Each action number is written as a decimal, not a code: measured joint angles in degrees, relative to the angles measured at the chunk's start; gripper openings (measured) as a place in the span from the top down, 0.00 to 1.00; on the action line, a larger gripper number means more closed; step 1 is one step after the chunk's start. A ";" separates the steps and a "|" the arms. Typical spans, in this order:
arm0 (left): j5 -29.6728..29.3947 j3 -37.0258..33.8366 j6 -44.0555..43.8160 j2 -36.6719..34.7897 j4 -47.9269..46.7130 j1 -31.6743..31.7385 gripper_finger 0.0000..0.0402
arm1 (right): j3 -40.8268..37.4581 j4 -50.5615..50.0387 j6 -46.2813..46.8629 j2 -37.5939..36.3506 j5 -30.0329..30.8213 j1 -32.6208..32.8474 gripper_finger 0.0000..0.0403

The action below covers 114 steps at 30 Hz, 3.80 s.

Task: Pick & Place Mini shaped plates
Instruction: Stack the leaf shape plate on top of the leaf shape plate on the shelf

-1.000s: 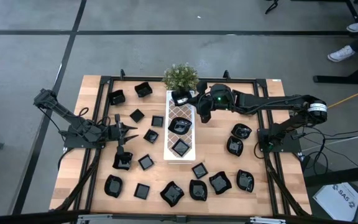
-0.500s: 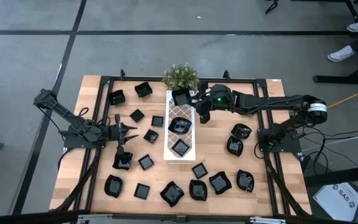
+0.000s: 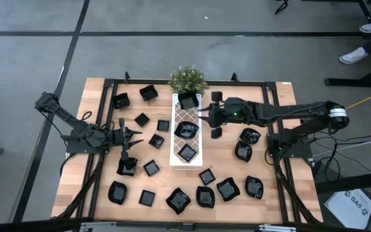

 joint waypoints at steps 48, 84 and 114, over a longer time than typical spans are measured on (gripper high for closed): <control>0.00 -0.01 -0.01 0.00 0.00 -0.01 0.64 | 0.00 -47.60 73.57 1.40 -5.51 27.59 0.70; 0.00 -0.01 0.01 -0.02 0.00 -0.02 0.64 | 0.02 -51.46 86.01 18.59 -0.44 27.50 0.70; 0.00 -0.01 0.00 0.00 0.00 -0.02 0.64 | -3.45 -48.24 89.04 19.91 -0.46 27.50 0.82</control>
